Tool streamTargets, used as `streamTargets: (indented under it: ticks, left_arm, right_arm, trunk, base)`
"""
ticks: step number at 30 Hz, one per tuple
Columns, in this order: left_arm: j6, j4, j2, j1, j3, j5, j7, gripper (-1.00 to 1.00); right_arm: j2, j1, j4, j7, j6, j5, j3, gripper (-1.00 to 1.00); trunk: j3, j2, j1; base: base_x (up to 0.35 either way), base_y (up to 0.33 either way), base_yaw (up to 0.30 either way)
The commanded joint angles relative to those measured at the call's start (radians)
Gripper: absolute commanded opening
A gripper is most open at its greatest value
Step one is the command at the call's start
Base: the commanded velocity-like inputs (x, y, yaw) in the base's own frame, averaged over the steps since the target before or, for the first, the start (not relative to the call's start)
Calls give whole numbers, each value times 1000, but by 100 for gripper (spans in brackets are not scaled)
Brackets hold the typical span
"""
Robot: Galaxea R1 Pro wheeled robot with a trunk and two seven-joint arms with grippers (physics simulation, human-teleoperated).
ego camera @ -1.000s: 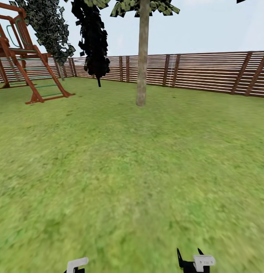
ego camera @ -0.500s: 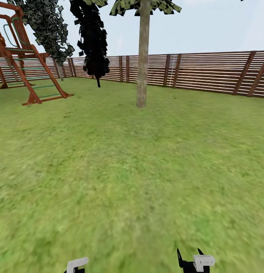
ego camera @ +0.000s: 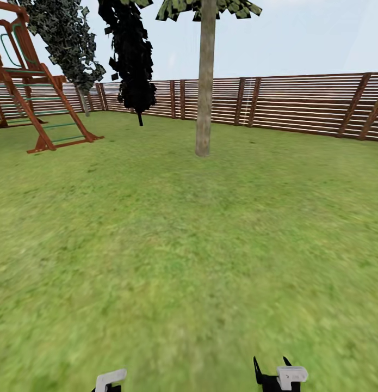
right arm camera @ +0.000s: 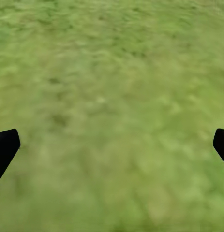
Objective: In the garden, pick up the pesticide atomizer on the floor and spray pesticide onto both trees until each tree trunk is fully covered.
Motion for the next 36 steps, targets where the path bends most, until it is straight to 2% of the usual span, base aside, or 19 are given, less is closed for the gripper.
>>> streamTargets:
  ticks: [1,36]
  left_arm:
    - [1,0,0,0,0,0,1,-100]
    - [0,0,1,1,0,0,1,-100]
  right_arm:
    - [0,0,0,0,0,0,0,100]
    - [0,0,0,0,1,0,0,100]
  trunk:
    - [0,0,0]
    - [0,0,0]
  base:
    - [338,0,0]
    - [338,0,0]
